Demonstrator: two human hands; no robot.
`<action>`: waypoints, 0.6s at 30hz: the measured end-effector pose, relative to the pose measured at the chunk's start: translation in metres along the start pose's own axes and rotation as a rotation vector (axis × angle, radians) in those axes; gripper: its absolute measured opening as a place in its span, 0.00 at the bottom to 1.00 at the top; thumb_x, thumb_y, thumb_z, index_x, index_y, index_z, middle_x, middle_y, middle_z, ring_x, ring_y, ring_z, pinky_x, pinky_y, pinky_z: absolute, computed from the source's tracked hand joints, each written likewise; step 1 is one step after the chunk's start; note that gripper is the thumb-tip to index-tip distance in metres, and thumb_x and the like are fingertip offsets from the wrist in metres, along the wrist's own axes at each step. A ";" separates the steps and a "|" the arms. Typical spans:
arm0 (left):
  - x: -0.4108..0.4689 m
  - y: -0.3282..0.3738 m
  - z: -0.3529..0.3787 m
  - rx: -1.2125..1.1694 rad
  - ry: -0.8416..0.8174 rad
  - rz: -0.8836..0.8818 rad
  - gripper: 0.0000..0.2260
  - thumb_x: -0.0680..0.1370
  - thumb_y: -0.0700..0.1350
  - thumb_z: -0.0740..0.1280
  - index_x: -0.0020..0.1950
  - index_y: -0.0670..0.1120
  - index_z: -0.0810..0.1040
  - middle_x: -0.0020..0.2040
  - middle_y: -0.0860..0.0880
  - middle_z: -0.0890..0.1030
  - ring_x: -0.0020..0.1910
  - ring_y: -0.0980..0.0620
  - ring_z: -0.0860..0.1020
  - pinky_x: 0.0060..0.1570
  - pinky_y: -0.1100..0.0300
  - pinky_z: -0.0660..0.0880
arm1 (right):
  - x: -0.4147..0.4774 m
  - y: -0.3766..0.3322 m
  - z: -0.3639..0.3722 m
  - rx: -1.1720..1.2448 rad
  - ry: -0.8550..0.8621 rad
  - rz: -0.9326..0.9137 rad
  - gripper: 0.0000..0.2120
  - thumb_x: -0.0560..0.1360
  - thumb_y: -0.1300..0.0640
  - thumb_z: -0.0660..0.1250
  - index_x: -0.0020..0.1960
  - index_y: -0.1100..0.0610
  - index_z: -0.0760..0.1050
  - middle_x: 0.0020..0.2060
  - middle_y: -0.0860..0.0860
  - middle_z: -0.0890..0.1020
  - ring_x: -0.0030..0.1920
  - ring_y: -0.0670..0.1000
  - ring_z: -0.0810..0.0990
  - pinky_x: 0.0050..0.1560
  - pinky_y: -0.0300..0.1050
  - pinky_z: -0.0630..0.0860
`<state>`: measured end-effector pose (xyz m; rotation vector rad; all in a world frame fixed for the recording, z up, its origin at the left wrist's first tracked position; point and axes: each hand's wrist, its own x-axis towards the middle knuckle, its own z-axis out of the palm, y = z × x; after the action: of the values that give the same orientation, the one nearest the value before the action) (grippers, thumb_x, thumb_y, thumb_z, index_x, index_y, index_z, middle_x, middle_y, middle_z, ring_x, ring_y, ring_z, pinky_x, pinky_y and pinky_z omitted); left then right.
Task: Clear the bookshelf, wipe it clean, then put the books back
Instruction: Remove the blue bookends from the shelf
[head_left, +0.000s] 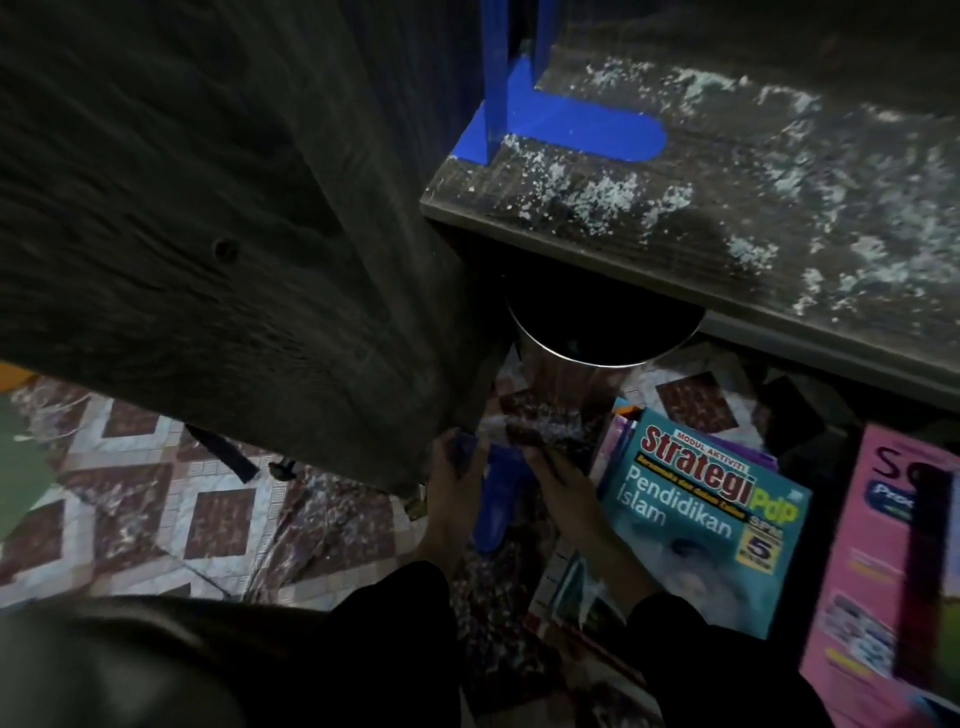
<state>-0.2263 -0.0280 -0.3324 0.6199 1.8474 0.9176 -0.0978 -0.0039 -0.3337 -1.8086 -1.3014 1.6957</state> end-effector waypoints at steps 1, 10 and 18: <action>-0.001 0.004 0.000 0.006 0.001 -0.005 0.15 0.82 0.43 0.61 0.68 0.46 0.65 0.49 0.57 0.74 0.43 0.62 0.75 0.40 0.66 0.74 | 0.000 -0.002 0.000 -0.053 -0.003 -0.001 0.18 0.82 0.48 0.56 0.67 0.54 0.72 0.62 0.57 0.76 0.55 0.54 0.77 0.45 0.38 0.66; -0.029 0.085 -0.003 0.349 -0.065 0.086 0.13 0.78 0.36 0.62 0.63 0.41 0.71 0.59 0.39 0.78 0.56 0.40 0.77 0.50 0.55 0.73 | -0.033 -0.029 -0.032 -0.243 0.065 -0.148 0.14 0.81 0.53 0.59 0.62 0.57 0.75 0.58 0.57 0.80 0.57 0.57 0.78 0.51 0.44 0.71; -0.106 0.239 -0.019 0.414 -0.015 0.665 0.06 0.78 0.41 0.66 0.49 0.44 0.83 0.45 0.45 0.84 0.45 0.52 0.80 0.42 0.68 0.71 | -0.078 -0.134 -0.099 -0.172 0.327 -0.615 0.08 0.77 0.59 0.65 0.46 0.47 0.79 0.36 0.48 0.83 0.41 0.49 0.80 0.43 0.38 0.73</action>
<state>-0.1922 0.0293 -0.0787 1.5551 1.8535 0.9314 -0.0481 0.0374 -0.1619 -1.4648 -1.6608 0.9473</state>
